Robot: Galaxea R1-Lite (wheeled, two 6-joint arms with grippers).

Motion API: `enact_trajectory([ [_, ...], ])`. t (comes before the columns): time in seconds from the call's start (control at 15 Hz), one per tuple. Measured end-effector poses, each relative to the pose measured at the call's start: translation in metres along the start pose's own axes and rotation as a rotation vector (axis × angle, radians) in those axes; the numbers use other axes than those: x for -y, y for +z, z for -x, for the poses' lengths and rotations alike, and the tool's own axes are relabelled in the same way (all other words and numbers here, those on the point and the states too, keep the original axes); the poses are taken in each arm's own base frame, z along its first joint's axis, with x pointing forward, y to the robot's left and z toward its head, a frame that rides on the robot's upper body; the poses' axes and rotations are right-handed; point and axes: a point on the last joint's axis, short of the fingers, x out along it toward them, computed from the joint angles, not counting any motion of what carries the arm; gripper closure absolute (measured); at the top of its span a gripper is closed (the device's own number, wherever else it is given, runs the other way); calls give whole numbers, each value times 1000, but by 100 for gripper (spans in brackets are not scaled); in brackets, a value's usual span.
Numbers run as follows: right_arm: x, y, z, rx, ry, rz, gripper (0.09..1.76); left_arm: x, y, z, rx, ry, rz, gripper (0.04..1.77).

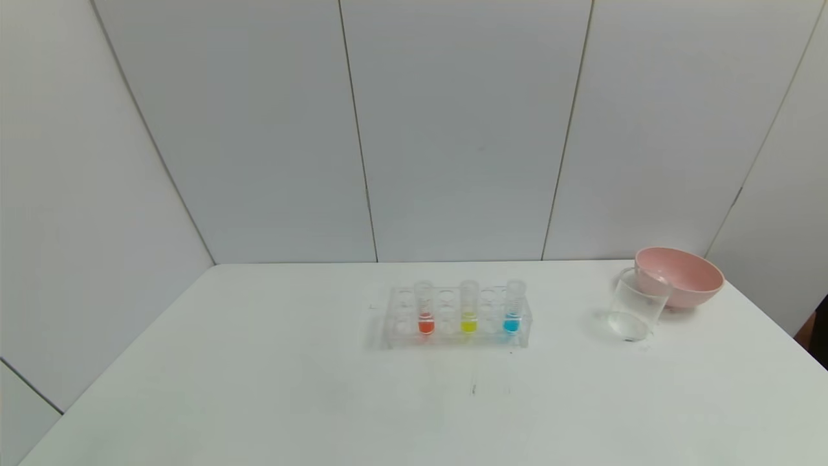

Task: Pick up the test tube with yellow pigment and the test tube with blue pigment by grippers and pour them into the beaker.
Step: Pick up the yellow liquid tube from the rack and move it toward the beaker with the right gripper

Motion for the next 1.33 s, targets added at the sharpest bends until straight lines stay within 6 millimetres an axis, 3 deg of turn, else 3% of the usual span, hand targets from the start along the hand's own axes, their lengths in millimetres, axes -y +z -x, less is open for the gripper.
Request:
enact_trajectory([
  [0.33, 1, 27, 3, 45, 4, -3, 14, 0, 0, 0, 0, 0, 0, 5],
  [0.6, 2, 52, -14, -43, 8, -12, 14, 0, 0, 0, 0, 0, 0, 5],
  [0.93, 3, 95, -77, -27, 9, -55, 14, 0, 0, 0, 0, 0, 0, 5],
  [1.33, -9, 95, -160, -153, 22, -52, 14, 0, 0, 0, 0, 0, 0, 5],
])
